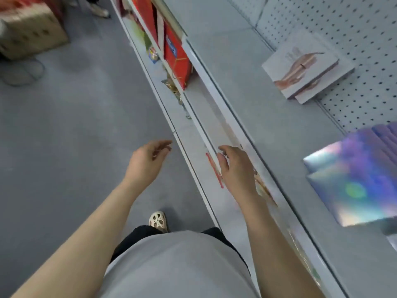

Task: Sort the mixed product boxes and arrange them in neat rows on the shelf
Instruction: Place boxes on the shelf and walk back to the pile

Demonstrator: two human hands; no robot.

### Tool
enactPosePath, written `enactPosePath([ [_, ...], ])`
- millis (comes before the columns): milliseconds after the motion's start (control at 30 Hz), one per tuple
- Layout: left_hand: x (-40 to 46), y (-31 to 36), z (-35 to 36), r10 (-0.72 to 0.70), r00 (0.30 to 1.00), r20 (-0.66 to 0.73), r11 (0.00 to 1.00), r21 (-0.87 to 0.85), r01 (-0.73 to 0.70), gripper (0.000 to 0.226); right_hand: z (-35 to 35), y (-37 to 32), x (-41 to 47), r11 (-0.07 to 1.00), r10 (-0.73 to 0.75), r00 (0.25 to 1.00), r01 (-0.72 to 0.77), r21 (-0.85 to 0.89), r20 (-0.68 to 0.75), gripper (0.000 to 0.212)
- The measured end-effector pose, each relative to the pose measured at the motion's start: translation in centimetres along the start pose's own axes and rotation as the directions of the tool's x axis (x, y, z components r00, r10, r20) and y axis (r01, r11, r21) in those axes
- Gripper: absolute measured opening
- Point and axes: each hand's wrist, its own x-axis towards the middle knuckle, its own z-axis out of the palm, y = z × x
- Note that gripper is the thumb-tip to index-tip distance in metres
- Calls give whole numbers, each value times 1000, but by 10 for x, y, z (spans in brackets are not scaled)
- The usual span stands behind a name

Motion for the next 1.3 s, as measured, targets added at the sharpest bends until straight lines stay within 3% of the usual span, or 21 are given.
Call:
enactPosePath([
  [300, 93, -69, -124, -164, 975, -148, 986, -3, 165, 25, 98, -127, 133, 987, -158, 968, 152, 45, 197, 33],
  [667, 305, -88, -189, -217, 966, -142, 975, 18, 222, 25, 176, -183, 346, 980, -199, 940, 196, 38, 276, 36],
  [1067, 597, -58, -274, -176, 979, -102, 982, 53, 182, 27, 205, -242, 639, 991, -131, 976, 122, 61, 172, 31],
  [1300, 776, -55, -332, -56, 998, 14, 986, 159, 53, 29, 230, -272, 774, 999, 15, 999, -13, 37, -44, 33],
])
